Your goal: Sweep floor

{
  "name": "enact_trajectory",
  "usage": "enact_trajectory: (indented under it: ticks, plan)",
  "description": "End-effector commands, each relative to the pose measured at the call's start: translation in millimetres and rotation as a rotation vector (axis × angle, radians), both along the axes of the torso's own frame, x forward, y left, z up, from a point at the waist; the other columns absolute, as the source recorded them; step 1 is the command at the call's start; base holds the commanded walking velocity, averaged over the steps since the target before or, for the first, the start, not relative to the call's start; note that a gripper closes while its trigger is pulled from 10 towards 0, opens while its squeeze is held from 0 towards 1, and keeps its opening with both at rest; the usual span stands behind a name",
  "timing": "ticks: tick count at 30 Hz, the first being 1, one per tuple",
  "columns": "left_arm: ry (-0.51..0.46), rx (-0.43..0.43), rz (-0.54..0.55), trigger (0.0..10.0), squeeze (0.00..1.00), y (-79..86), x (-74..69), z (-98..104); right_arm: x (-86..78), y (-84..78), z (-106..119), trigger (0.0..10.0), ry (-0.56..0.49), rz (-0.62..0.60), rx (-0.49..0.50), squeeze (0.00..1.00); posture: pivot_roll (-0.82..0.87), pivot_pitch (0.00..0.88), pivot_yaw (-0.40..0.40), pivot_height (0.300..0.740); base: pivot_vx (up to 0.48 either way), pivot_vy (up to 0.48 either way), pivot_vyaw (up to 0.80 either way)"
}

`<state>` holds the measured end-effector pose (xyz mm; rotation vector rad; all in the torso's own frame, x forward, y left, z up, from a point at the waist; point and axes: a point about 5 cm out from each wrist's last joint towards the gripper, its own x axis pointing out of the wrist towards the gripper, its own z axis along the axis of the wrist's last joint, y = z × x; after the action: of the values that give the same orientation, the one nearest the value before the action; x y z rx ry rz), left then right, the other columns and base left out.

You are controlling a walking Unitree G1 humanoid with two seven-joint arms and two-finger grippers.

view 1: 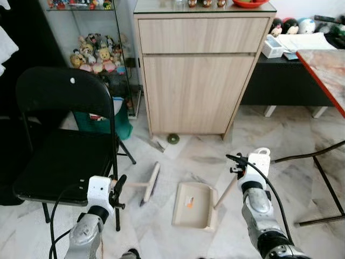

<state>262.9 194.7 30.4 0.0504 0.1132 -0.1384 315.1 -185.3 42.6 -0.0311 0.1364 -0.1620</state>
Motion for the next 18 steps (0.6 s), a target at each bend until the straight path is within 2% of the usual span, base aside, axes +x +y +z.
enact_trajectory:
  ticks: [1,18]
  plan:
    - [0.022,-0.002,0.012,10.0,0.0,3.6,-2.6,-3.1,-5.5,-0.1,-8.8,10.0,0.044,-0.005,0.011,0.0,0.08,0.138,0.02,0.74,-0.289,0.0,0.0]
    - [0.019,-0.003,0.006,10.0,0.0,2.2,-1.2,-2.1,-4.4,2.4,-8.3,10.0,0.043,0.005,0.005,0.0,0.08,0.123,0.021,0.74,-0.274,0.0,0.0]
